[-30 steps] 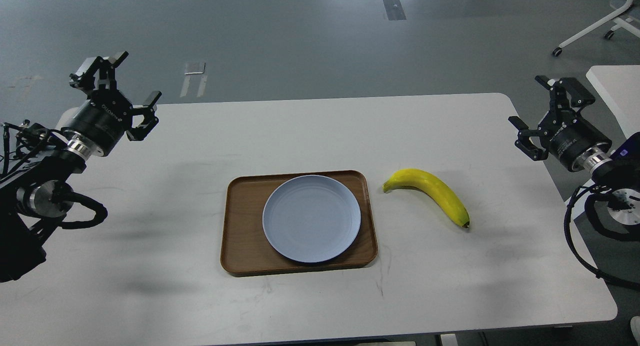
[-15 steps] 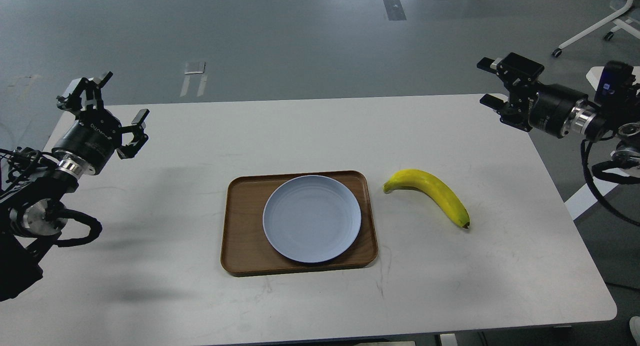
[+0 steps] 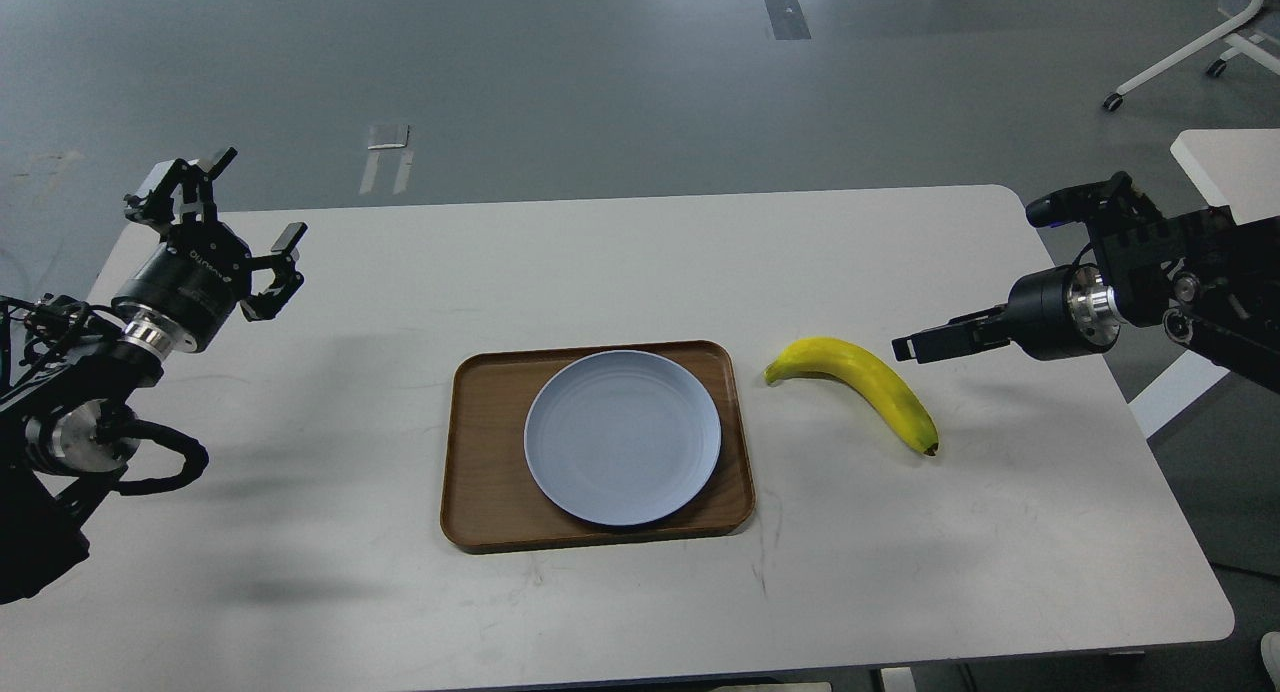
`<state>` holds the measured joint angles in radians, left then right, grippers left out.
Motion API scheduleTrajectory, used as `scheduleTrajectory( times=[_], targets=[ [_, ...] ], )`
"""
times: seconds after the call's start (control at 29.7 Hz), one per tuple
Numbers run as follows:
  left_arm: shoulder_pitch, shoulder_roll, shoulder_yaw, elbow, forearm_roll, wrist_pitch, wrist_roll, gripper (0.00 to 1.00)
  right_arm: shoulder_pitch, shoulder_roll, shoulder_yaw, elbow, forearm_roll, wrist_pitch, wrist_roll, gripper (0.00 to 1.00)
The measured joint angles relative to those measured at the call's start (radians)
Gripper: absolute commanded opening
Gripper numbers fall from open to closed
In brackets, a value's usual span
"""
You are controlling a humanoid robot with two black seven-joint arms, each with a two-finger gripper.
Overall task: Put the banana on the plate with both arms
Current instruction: 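Reach the right gripper to the yellow banana and grasp it, then lift the banana with the right gripper and lower it onto the plate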
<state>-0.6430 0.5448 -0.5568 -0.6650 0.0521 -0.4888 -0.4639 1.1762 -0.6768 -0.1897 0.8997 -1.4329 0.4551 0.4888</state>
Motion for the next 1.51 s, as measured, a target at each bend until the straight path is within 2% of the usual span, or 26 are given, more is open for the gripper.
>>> scheduleTrajectory(
  times=[0.17,0.37,0.54,0.64,0.67,0.71,0.74,0.81,0.91,1.21,1.51],
  targets=[
    [0.0,-0.004,0.0,0.0,0.0,0.0,0.0,0.98,-0.01,0.069,-0.016,-0.06,-0.003,-0.02,0.0,1.0],
    [-0.001,-0.006,0.0,0.001,0.001,0.0,0.001,0.98,-0.013,0.18,-0.117,-0.161,-0.003,-0.145,0.0,1.0],
    [-0.001,-0.003,0.0,0.001,0.0,0.0,0.001,0.98,-0.027,0.23,-0.144,-0.202,-0.001,-0.164,0.0,0.95],
    [-0.001,0.002,0.0,0.001,-0.001,0.0,0.0,0.98,-0.039,0.24,-0.145,-0.205,-0.001,-0.165,0.0,0.89],
    [-0.001,0.003,0.0,0.001,-0.001,0.0,0.0,0.98,-0.044,0.242,-0.146,-0.205,-0.001,-0.166,0.0,0.79],
    [-0.001,0.003,0.0,0.001,-0.001,0.0,0.0,0.98,-0.048,0.243,-0.146,-0.205,-0.001,-0.166,0.0,0.61],
    [-0.001,0.003,0.0,0.001,-0.001,0.0,0.0,0.98,-0.051,0.243,-0.146,-0.205,0.0,-0.166,0.0,0.61],
    [-0.001,0.003,0.0,0.001,-0.001,0.0,-0.001,0.98,-0.054,0.244,-0.147,-0.203,0.0,-0.167,0.0,0.15],
    [-0.001,0.002,0.0,0.001,-0.001,0.0,-0.001,0.98,-0.057,0.24,-0.15,-0.199,0.0,-0.167,0.0,0.0],
    [-0.001,0.002,0.0,0.001,-0.003,0.0,-0.001,0.98,-0.036,0.208,-0.161,-0.171,0.002,-0.167,0.0,0.0],
    [-0.003,0.0,0.0,0.001,-0.003,0.0,-0.001,0.98,0.129,0.185,-0.159,-0.045,0.026,-0.159,0.0,0.0]
  ],
)
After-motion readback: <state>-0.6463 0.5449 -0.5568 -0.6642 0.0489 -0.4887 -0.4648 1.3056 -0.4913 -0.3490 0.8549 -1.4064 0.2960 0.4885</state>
